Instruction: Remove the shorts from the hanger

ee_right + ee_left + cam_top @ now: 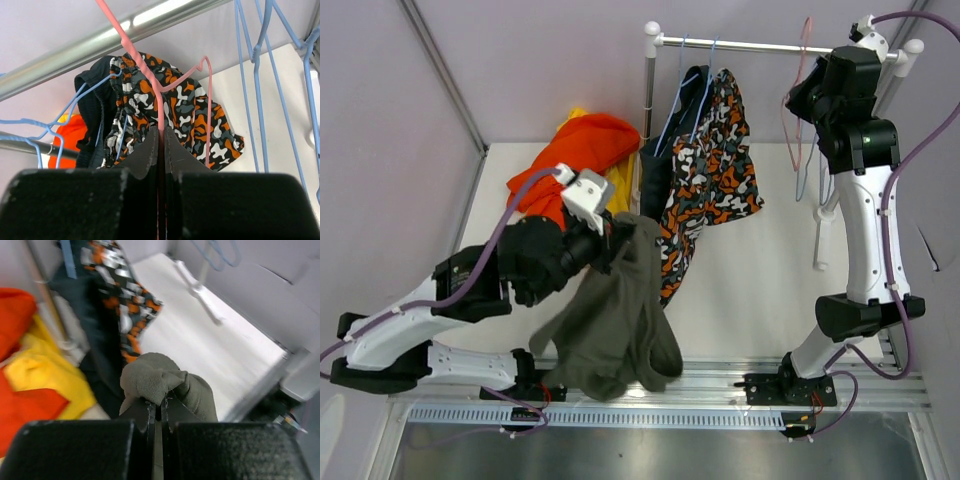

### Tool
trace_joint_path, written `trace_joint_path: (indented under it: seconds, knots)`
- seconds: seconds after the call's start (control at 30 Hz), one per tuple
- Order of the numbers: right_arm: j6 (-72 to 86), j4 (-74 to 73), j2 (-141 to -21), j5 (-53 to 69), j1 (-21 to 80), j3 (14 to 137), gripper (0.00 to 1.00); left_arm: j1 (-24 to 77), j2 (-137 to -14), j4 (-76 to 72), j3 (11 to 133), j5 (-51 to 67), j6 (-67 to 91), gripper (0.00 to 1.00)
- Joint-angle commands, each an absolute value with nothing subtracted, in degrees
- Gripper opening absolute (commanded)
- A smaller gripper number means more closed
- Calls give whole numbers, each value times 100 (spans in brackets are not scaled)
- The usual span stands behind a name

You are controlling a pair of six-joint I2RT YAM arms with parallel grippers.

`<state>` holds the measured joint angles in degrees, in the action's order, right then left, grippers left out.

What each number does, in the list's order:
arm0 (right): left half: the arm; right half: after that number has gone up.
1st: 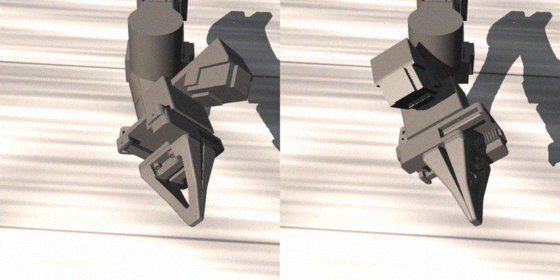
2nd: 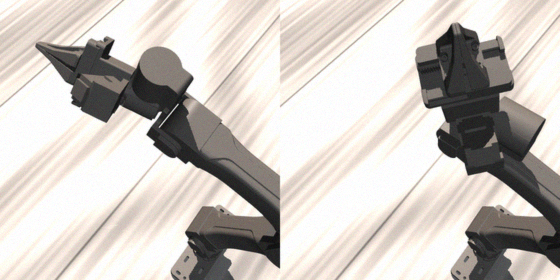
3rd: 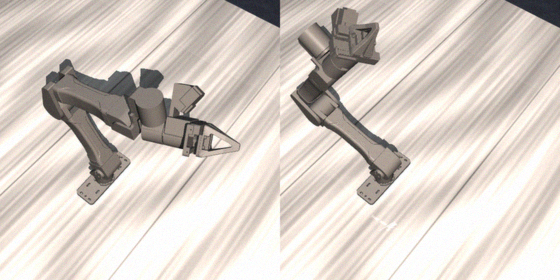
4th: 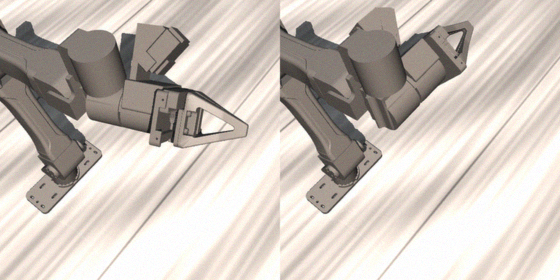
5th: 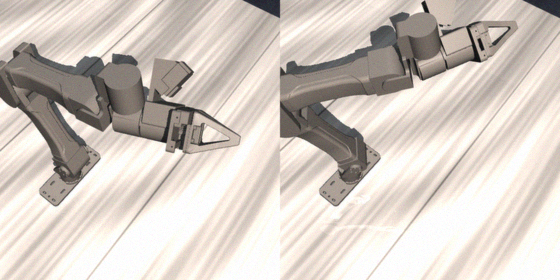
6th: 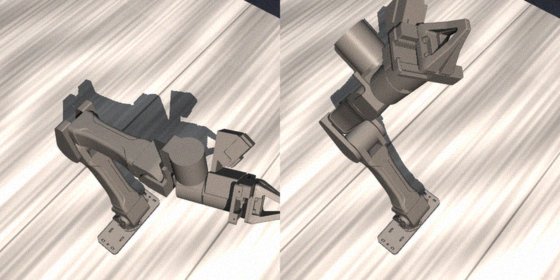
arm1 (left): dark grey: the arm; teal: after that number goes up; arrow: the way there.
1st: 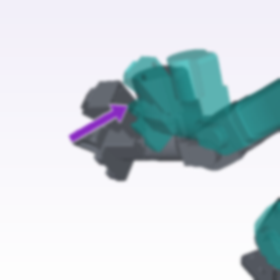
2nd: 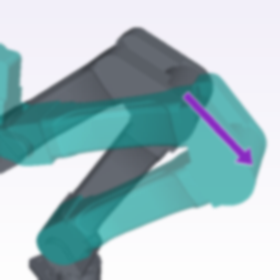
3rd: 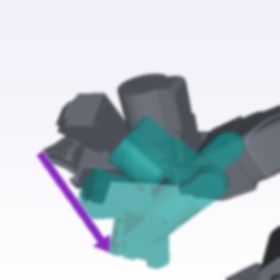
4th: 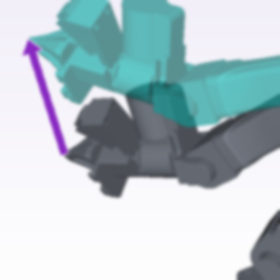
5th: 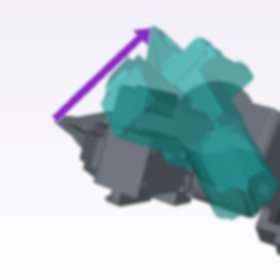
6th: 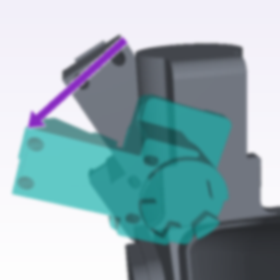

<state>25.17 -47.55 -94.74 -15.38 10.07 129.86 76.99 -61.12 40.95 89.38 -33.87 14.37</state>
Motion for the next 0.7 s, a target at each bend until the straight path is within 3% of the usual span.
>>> trace_joint_path:
  seconds: [0.0, 0.2, 0.4, 0.43, 0.5, 0.53, 0.57, 0.63, 0.67]
  knots:
    - [2522, -4395, -9387, -1328, 914, 13070, 0, 6973, -6134, 4061, 9674, -3543, 810, 0]
    - [2628, -3973, -8579, -1257, 905, 11594, 0, 5249, -6984, 3911, 11142, -2831, 18, 0]
    - [2742, -3937, -8061, -1213, 879, 10969, 0, 3597, -8356, 4043, 13522, -2067, -316, 0]
    - [2742, -3955, -8007, -1178, 870, 10856, 8, 3403, -8759, 4008, 13700, -1952, -343, 0]
    - [2795, -3955, -7911, -1073, 870, 10741, 38, 2921, -9104, 3833, 14114, -1688, -378, 0]
    - [2804, -3955, -7797, -1046, 870, 10601, 71, 2779, -9236, 3528, 14115, -1583, -465, 0]
    - [2821, -3946, -7726, -1020, 879, 10521, 86, 2534, -9498, 3403, 14011, -1286, -466, 0]
    - [2804, -3929, -7516, -1020, 870, 10363, 99, 2304, -9798, 3226, 13966, -1065, -344, 0]
    - [2795, -3920, -7454, -1054, 870, 10223, 99, 2094, -10130, 3208, 13922, -820, -256, 0]
